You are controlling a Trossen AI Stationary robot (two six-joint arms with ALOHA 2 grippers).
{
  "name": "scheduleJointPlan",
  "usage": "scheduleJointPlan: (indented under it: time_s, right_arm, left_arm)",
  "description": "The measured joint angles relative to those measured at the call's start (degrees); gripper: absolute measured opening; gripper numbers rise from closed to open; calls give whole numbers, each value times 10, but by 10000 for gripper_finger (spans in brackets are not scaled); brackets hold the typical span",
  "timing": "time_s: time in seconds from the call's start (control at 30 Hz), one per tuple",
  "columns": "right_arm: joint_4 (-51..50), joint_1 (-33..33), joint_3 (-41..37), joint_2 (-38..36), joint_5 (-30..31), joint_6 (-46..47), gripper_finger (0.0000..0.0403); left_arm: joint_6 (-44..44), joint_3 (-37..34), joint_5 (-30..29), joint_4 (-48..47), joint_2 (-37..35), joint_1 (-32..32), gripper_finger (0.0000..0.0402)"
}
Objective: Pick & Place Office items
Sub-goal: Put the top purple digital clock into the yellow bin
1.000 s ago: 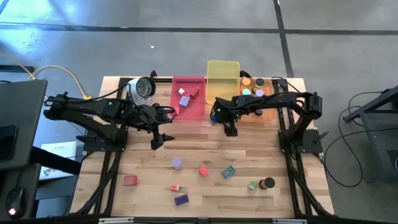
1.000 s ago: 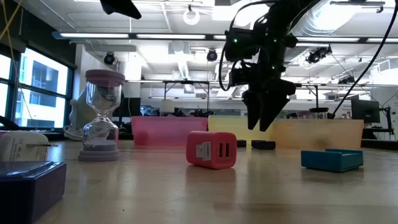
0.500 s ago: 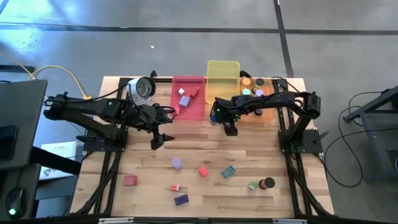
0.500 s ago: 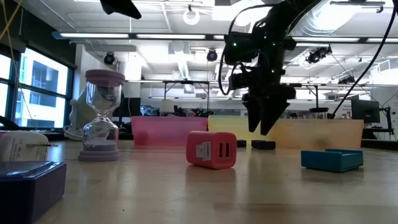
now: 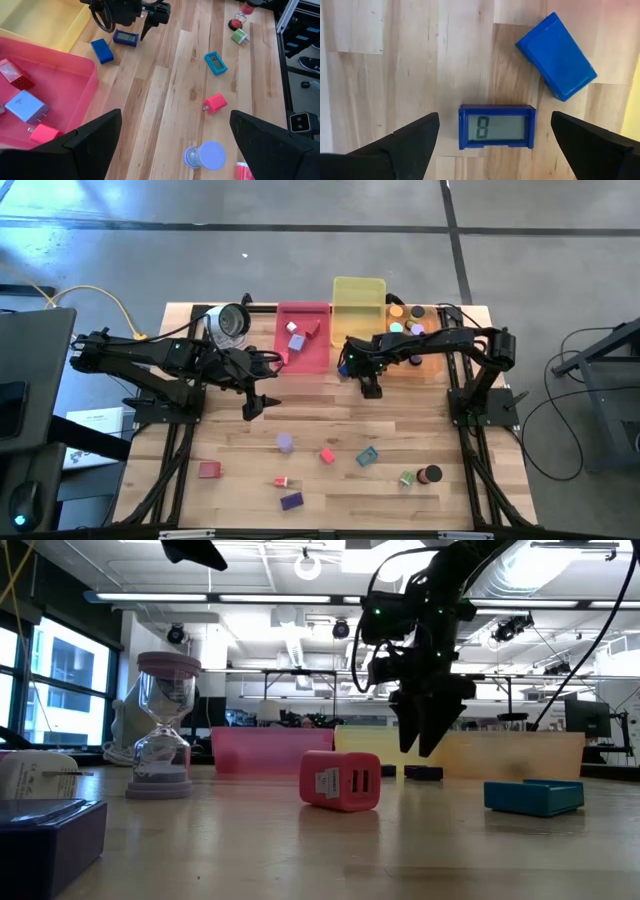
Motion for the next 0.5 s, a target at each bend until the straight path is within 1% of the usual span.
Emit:
scheduleJointPlan:
  time_s: [0.23, 0.33, 0.5]
  right_arm:
    - [13, 0, -22, 0, -5, -3, 375]
    - [24, 0, -37, 0, 20, -6, 375]
    - [34, 0, -38, 0, 22, -7, 375]
  left_arm:
    - [-1, 0, 0, 0, 0, 0, 363]
    - [-1, 0, 0, 0, 0, 0, 363]
    - [-1, 0, 0, 0, 0, 0, 363]
